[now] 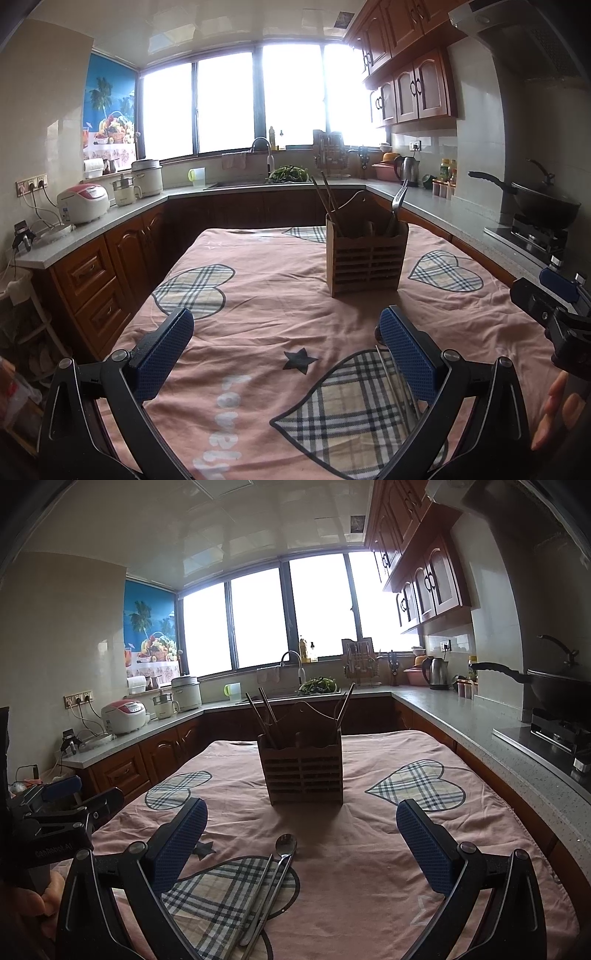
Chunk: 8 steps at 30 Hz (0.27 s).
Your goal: Organize utensils
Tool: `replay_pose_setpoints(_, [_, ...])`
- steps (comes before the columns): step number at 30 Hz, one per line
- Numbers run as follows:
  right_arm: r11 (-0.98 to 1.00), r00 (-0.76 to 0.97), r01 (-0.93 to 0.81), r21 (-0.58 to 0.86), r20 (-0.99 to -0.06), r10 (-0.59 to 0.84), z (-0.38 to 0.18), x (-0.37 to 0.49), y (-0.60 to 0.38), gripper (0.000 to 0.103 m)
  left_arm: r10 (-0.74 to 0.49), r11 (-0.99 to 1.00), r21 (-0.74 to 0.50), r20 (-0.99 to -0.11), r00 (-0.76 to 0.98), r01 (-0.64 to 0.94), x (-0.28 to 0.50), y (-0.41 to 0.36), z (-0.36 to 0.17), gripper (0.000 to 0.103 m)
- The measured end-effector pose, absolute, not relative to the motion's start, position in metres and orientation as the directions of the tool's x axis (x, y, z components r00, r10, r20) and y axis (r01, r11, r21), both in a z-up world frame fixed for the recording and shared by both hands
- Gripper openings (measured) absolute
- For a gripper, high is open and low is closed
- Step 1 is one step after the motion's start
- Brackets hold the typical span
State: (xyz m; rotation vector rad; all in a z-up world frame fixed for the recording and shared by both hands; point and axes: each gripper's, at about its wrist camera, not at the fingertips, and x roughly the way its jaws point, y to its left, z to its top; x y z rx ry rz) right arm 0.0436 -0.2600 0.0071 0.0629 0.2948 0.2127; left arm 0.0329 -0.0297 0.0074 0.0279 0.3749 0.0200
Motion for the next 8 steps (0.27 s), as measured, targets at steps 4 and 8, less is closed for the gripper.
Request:
replay_pose_setpoints(4, [0.975, 0.932, -0.198, 0.098, -0.289, 0.218, 0.004, 0.049, -0.261, 0.103, 0.018, 1.0, 0.029, -0.366, 0.93, -0.008, 0.036, -0.03, 0.008, 0.103])
replay_pose_setpoints(8, [0.975, 0.929, -0.198, 0.099, -0.298, 0.218, 0.001, 0.055, -0.263, 0.103, 0.009, 1.0, 0.02, -0.362, 0.932, -0.001, 0.042, -0.031, 0.011, 0.103])
